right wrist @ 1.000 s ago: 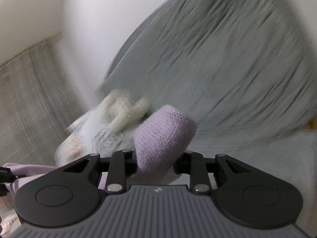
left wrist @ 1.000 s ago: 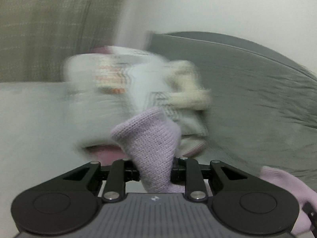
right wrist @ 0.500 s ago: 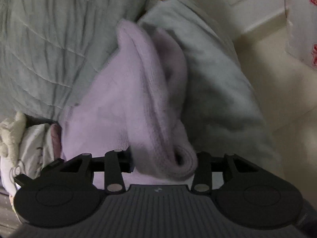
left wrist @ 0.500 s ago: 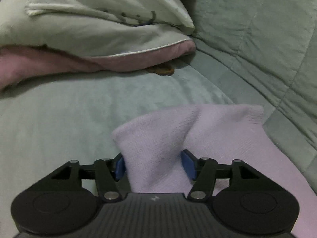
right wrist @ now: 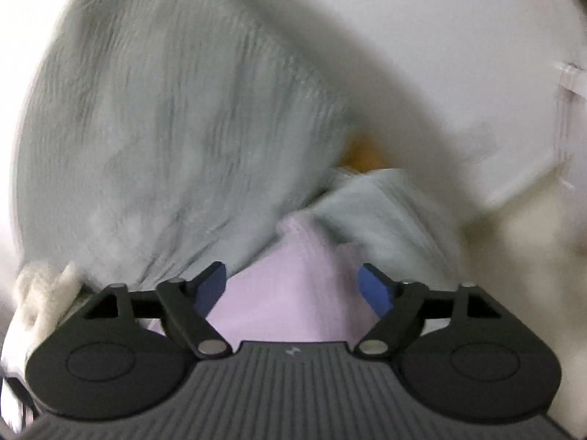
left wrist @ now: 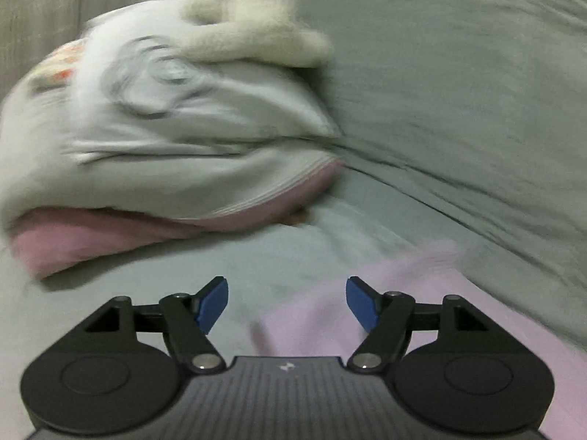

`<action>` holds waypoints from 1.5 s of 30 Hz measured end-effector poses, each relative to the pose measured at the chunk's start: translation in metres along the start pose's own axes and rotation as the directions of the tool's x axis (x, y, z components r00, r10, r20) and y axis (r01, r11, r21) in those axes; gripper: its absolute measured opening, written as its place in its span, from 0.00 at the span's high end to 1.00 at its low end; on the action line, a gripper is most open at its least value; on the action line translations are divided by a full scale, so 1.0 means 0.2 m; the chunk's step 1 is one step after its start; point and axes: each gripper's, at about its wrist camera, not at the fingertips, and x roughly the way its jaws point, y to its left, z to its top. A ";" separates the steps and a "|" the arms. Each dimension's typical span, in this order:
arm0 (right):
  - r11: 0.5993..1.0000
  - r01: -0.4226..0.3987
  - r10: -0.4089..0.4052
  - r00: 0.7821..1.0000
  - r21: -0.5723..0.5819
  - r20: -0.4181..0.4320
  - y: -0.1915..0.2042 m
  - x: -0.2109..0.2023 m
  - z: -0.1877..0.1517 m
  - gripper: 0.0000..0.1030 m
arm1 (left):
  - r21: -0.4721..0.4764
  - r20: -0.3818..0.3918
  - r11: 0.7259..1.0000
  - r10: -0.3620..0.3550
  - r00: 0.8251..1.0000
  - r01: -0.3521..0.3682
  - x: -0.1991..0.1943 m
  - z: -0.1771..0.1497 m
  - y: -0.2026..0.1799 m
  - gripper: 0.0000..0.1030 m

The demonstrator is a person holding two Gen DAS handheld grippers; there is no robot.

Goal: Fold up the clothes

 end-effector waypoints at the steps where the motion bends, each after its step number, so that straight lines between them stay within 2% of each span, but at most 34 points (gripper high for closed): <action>1: 0.996 -0.042 0.037 0.997 -0.075 -0.066 0.05 0.08 -0.03 0.20 | 0.077 -0.019 0.997 -0.001 1.000 0.002 0.01 -0.07 -0.09 0.22; 2: 0.991 -0.063 0.051 0.993 -0.117 -0.110 0.07 0.12 -0.05 0.20 | 0.164 -0.050 0.986 0.024 0.998 -0.015 0.04 -0.14 -0.19 0.22; 3: 0.976 -0.095 0.053 0.976 -0.196 -0.209 0.10 0.22 -0.10 0.18 | 0.216 -0.057 0.975 0.060 0.997 -0.046 0.06 -0.18 -0.23 0.21; 4: 0.962 -0.077 0.002 0.961 -0.262 -0.275 0.11 0.28 -0.16 0.18 | 0.254 -0.048 0.964 0.095 0.994 -0.080 0.09 -0.21 -0.27 0.20; 6: 0.953 -0.004 -0.095 0.946 -0.302 -0.310 0.05 0.34 -0.18 0.19 | 0.297 -0.039 0.945 0.157 0.987 -0.139 0.15 -0.24 -0.32 0.10; 7: 0.965 -0.003 -0.083 0.946 -0.263 -0.315 0.02 0.34 -0.16 0.21 | 0.282 -0.057 0.948 0.170 0.984 -0.148 0.19 -0.23 -0.31 0.04; 9: 0.971 0.045 -0.115 0.948 -0.234 -0.296 -0.06 0.35 -0.07 0.41 | 0.272 -0.090 0.951 0.175 0.980 -0.145 0.23 -0.20 -0.28 0.02; 11: 0.978 0.084 -0.135 0.951 -0.190 -0.277 -0.12 0.31 -0.04 0.53 | 0.290 -0.095 0.945 0.187 0.978 -0.153 0.23 -0.17 -0.26 0.02; 12: 0.985 0.096 -0.132 0.952 -0.140 -0.276 -0.16 0.32 -0.01 0.56 | 0.294 -0.080 0.941 0.196 0.977 -0.165 0.21 -0.15 -0.25 0.02; 15: 0.986 0.114 -0.143 0.956 -0.122 -0.257 -0.17 0.27 0.01 0.56 | 0.279 -0.013 0.942 0.197 0.980 -0.185 0.09 -0.11 -0.22 0.03; 16: 0.980 0.151 -0.176 0.961 -0.130 -0.212 -0.16 0.23 0.03 0.55 | 0.268 0.006 0.946 0.187 0.982 -0.182 0.05 -0.10 -0.20 0.03; 17: 0.973 0.183 -0.206 0.963 -0.139 -0.175 -0.14 0.18 0.05 0.49 | 0.265 0.014 0.948 0.180 0.984 -0.177 0.01 -0.10 -0.18 0.03; 18: 0.951 0.268 -0.285 0.953 -0.152 -0.101 -0.13 0.13 0.07 0.22 | 0.267 0.014 0.948 0.173 0.985 -0.171 -0.03 -0.11 -0.16 0.03; 19: 0.920 0.357 -0.365 0.931 -0.159 -0.022 -0.11 0.08 0.09 0.11 | 0.270 0.015 0.949 0.167 0.986 -0.164 -0.07 -0.12 -0.14 0.03; 21: 0.920 0.357 -0.355 0.934 -0.161 0.045 -0.11 0.03 0.11 0.07 | 0.274 0.016 0.950 0.153 0.988 -0.152 -0.15 -0.13 -0.11 0.03; 24: 0.943 0.286 -0.280 0.958 -0.171 0.060 -0.05 0.00 0.09 0.07 | 0.258 0.002 0.959 0.121 0.993 -0.118 -0.33 -0.25 -0.09 0.03; 26: 0.957 0.224 -0.225 0.974 -0.185 0.019 -0.01 0.02 0.05 0.07 | 0.218 -0.021 0.968 0.134 0.991 -0.127 -0.43 -0.33 -0.06 0.03; 27: 0.966 0.154 -0.166 0.985 -0.209 -0.040 0.05 0.04 0.00 0.07 | 0.198 -0.033 0.971 0.144 0.989 -0.135 -0.49 -0.37 -0.04 0.03; 30: 0.962 0.067 -0.105 0.986 -0.266 -0.129 0.15 0.06 -0.09 0.06 | 0.141 -0.082 0.966 0.231 0.969 -0.218 -0.64 -0.48 0.08 0.03; 31: 0.951 0.012 -0.073 0.980 -0.308 -0.186 0.23 0.06 -0.16 0.06 | 0.112 -0.087 0.963 0.255 0.963 -0.245 -0.70 -0.51 0.14 0.03; 32: 0.948 -0.003 -0.064 0.977 -0.318 -0.201 0.25 0.06 -0.17 0.05 | 0.085 -0.094 0.961 0.270 0.958 -0.263 -0.76 -0.53 0.19 0.03; 34: 0.930 -0.084 -0.021 0.960 -0.358 -0.279 0.36 0.05 -0.28 0.05 | 0.062 -0.105 0.956 0.291 0.951 -0.286 -0.87 -0.58 0.29 0.03; 37: 0.906 -0.158 0.016 0.941 -0.394 -0.339 0.50 0.01 -0.42 0.05 | 0.068 -0.083 0.927 0.374 0.924 -0.369 -1.05 -0.65 0.42 0.03; 39: 0.889 -0.220 0.052 0.920 -0.403 -0.388 0.60 -0.03 -0.51 0.05 | 0.055 -0.073 0.915 0.403 0.912 -0.400 -1.15 -0.67 0.50 0.03; 44: 0.859 -0.371 0.156 0.846 -0.352 -0.511 0.87 -0.21 -0.73 0.04 | -0.014 -0.069 0.872 0.487 0.871 -0.489 -1.48 -0.76 0.78 0.03; 45: 0.833 -0.422 0.184 0.821 -0.358 -0.541 0.95 -0.26 -0.80 0.04 | -0.018 -0.065 0.860 0.508 0.859 -0.510 -1.54 -0.78 0.84 0.03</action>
